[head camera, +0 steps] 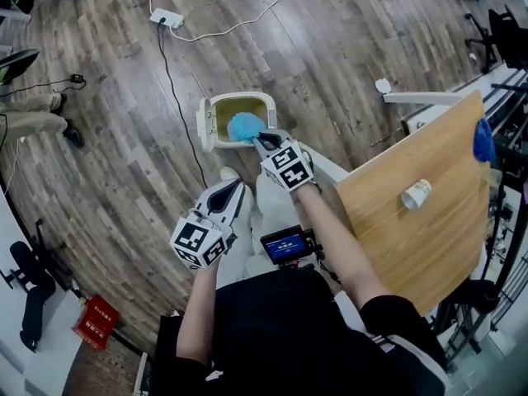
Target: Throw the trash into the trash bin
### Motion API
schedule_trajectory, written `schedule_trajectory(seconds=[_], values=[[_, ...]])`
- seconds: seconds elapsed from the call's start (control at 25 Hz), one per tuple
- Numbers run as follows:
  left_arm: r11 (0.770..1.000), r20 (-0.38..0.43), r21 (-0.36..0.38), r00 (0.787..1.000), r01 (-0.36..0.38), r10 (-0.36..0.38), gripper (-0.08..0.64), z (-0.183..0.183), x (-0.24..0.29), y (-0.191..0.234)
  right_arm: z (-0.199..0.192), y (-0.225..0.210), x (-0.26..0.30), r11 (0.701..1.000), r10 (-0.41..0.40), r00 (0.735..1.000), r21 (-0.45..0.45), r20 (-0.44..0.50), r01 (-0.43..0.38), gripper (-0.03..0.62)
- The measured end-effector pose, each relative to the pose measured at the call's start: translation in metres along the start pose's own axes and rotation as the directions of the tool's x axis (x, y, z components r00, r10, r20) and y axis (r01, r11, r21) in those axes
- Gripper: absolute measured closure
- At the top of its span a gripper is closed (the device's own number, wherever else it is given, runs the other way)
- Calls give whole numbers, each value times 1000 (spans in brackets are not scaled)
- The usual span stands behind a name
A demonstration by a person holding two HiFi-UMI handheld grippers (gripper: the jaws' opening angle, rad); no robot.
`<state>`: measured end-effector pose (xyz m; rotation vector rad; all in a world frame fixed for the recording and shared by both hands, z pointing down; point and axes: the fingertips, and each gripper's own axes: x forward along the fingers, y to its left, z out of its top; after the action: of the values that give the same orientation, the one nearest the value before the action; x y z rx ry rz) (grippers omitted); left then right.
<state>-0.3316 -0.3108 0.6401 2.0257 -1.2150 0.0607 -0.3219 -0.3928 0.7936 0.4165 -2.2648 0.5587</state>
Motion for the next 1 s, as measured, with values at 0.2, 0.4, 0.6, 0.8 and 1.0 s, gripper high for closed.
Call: schedule_trajectory(seconds=[0.2, 0.4, 0.6, 0.8, 1.0], values=[[998, -8, -56, 1000, -5, 5, 563, -20, 24, 54, -42, -29, 69, 999, -23, 998, -41, -59, 21, 583], [995, -49, -94, 998, -30, 26, 563, -55, 37, 93, -88, -56, 137, 998, -51, 993, 23, -107, 54, 579], [991, -111, -114, 993, -63, 51, 563, -89, 29, 118, -131, -57, 183, 995, -18, 984, 94, -177, 35, 442], [993, -96, -100, 994, -61, 51, 563, -84, 17, 119, -122, -43, 169, 996, -26, 983, 85, -181, 42, 442], [999, -19, -24, 999, -30, 30, 563, -33, 15, 109, -66, -45, 117, 997, -79, 986, -17, -144, 77, 576]])
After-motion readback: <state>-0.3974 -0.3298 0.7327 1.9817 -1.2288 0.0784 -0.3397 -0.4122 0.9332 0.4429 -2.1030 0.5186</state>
